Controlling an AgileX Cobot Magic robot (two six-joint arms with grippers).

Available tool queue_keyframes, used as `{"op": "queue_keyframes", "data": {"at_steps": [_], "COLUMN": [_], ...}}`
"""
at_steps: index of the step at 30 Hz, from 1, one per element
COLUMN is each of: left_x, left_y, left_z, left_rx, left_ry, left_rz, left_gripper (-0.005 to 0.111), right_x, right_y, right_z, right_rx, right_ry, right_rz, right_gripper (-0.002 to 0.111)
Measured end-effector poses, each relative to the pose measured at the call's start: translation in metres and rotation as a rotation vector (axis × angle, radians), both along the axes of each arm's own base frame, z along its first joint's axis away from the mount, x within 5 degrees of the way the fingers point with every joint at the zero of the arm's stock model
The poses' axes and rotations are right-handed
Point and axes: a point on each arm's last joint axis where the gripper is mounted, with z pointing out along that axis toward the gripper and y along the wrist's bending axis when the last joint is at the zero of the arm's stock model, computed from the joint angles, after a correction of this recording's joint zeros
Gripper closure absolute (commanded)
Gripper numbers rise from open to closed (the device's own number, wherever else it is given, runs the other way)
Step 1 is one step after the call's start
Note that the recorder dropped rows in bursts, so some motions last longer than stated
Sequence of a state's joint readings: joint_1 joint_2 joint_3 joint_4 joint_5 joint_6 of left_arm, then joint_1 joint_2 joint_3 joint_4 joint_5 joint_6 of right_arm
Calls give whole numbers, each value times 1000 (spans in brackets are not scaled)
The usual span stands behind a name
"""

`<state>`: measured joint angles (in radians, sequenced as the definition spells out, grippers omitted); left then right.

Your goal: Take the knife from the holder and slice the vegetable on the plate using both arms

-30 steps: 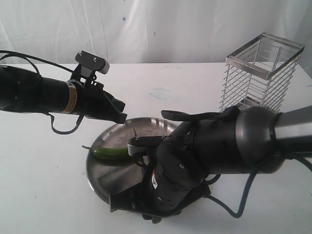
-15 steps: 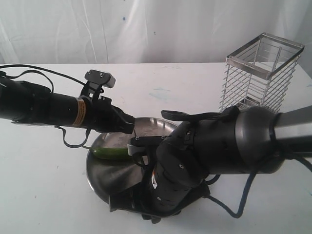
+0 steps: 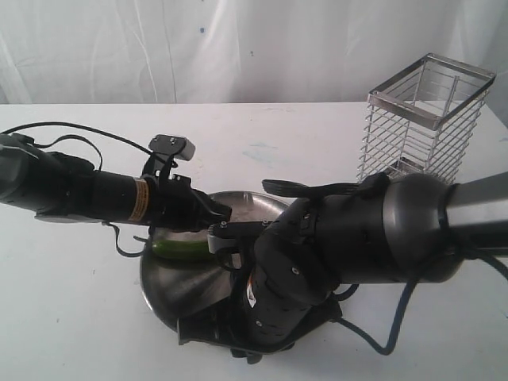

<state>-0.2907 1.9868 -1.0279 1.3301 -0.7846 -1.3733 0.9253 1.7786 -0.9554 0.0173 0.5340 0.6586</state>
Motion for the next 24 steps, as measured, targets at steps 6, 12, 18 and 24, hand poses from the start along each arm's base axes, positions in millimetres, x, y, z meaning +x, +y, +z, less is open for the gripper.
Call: {"op": "queue_keyframes", "data": {"at_steps": [6,12,18,24], "left_x": [1,4,4,4], "left_y": [2,3,4,6], "left_z": [-17,-20,-21,-24], "left_rx": [18,2,-10,22], "left_ry": [65,153,205,219], "left_rz": [35,108,145,157], "left_gripper": [107,107,107,107], "right_x": [0,0,-2,-7], "right_y": [0,0,-3,-9], "right_z": [0,0,1,11], "right_rx": [1,-3,-34,-78], "right_ry": [-1,1,16,31], "right_rz": [0,5,16,52], "right_gripper": [108,108,108,108]}}
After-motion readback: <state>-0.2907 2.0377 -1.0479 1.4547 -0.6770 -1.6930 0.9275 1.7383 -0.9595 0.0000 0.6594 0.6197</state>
